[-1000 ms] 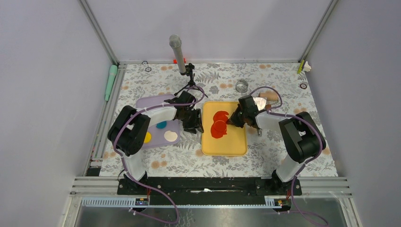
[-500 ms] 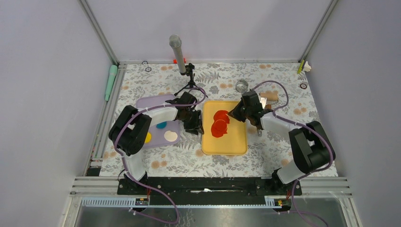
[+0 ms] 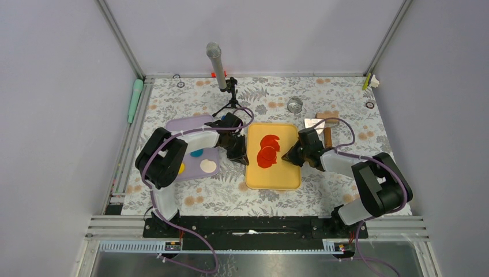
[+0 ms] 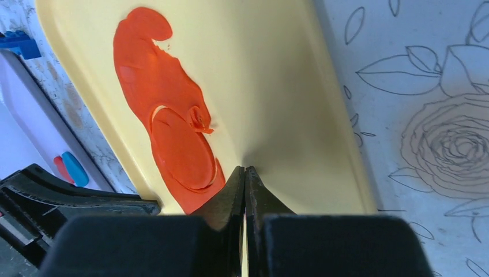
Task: Roll out the dumpling wrappers from the dough
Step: Move the work surface to the center of the board, then remove the dumpling wrapper from the work surface.
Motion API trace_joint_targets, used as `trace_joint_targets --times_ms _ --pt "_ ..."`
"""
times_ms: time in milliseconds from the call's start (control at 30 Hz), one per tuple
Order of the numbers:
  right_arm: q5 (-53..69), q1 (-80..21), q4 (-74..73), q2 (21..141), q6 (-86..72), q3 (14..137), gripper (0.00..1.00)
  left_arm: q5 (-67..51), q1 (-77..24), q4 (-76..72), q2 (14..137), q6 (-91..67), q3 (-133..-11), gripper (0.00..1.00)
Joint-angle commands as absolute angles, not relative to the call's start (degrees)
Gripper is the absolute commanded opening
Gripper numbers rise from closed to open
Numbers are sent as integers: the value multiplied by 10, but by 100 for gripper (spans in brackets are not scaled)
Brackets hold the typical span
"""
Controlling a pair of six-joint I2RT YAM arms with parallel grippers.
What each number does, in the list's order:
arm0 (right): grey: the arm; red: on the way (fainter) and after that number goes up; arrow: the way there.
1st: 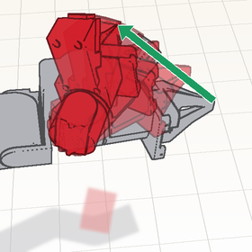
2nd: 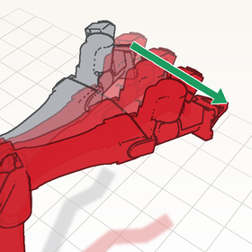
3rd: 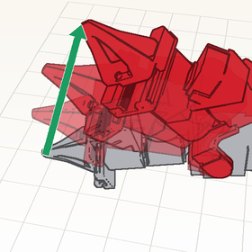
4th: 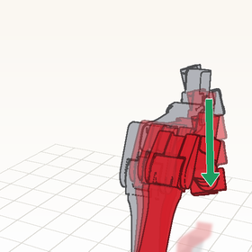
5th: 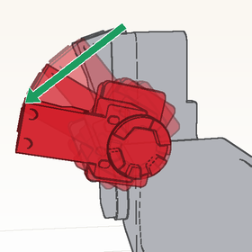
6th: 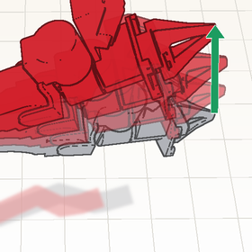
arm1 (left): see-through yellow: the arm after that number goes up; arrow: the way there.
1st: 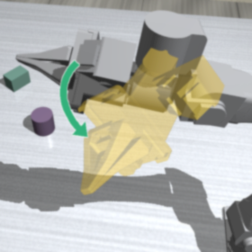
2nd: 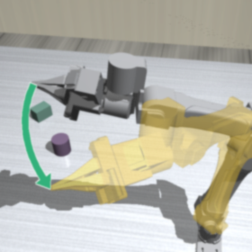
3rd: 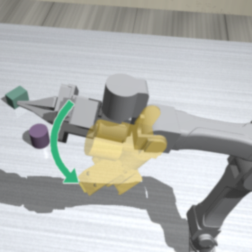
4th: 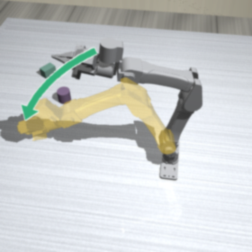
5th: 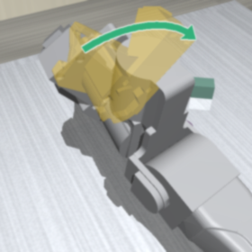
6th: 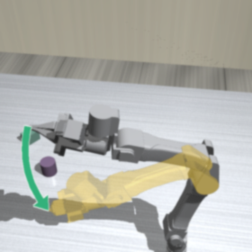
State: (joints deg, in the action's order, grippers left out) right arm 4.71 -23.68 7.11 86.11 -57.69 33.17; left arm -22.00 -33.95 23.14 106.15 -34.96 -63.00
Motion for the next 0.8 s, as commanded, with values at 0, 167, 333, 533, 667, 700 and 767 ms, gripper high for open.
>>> trace_joint_targets --times_ms 0,167,333,533,667,700,767 --pt "52 -241 108 869 -595 330 0 -201 -338 253 1080 -332 -640 0" --pt "36 -241 131 899 -607 332 0 -207 -338 255 1081 -327 -642 0" --pt "23 -241 136 916 -613 347 0 -219 -338 255 1081 -321 -642 0" --pt "14 -241 143 931 -621 354 0 -229 -341 252 1082 -319 -642 0" --pt "3 -241 143 940 -623 361 0 -235 -341 251 1085 -315 -643 0" --pt "3 -241 144 944 -624 364 0 -238 -341 251 1087 -316 -644 0" --pt "5 -241 153 950 -625 368 0 -242 -341 251 1086 -313 -644 0"
